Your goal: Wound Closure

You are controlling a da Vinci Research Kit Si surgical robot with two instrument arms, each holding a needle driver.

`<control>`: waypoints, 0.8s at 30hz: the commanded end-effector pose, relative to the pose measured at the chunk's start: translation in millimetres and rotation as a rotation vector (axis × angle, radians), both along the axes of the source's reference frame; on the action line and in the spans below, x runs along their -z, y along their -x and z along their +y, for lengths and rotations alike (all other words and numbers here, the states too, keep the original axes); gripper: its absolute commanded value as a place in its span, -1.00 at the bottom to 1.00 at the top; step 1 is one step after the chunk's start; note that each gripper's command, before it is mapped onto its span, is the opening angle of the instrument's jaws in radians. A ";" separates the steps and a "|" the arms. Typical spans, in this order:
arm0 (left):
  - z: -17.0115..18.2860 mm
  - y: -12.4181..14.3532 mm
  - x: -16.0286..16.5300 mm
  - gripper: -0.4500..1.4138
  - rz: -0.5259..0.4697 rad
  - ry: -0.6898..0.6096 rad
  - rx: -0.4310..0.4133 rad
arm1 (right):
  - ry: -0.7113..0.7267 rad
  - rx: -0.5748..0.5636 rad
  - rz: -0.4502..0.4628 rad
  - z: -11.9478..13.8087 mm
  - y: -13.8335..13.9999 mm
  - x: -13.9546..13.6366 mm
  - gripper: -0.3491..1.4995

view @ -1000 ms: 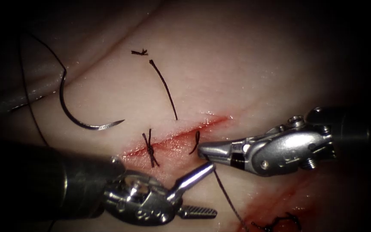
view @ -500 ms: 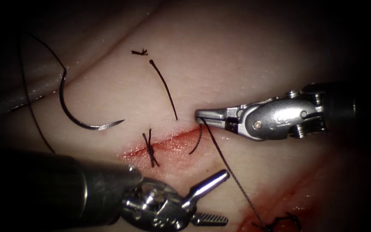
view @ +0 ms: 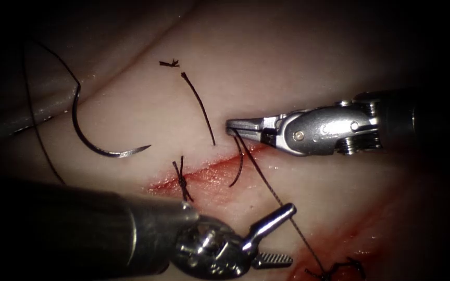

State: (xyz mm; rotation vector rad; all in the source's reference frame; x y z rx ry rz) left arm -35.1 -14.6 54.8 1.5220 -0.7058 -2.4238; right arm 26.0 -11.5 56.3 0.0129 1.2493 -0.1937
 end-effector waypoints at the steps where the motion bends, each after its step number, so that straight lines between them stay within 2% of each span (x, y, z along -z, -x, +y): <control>1: -0.3 0.4 -0.2 0.44 -0.006 0.001 0.009 | -0.008 -0.007 -0.004 0.0 -0.8 -1.1 -1.00; 14: -0.3 1.6 0.2 0.39 -0.021 0.011 0.020 | -0.045 -0.038 -0.026 -0.1 -1.2 -3.0 -1.00; 24: -0.2 2.8 -0.2 0.19 -0.032 0.013 0.013 | -0.051 -0.041 -0.027 -0.1 -1.4 -3.0 -1.00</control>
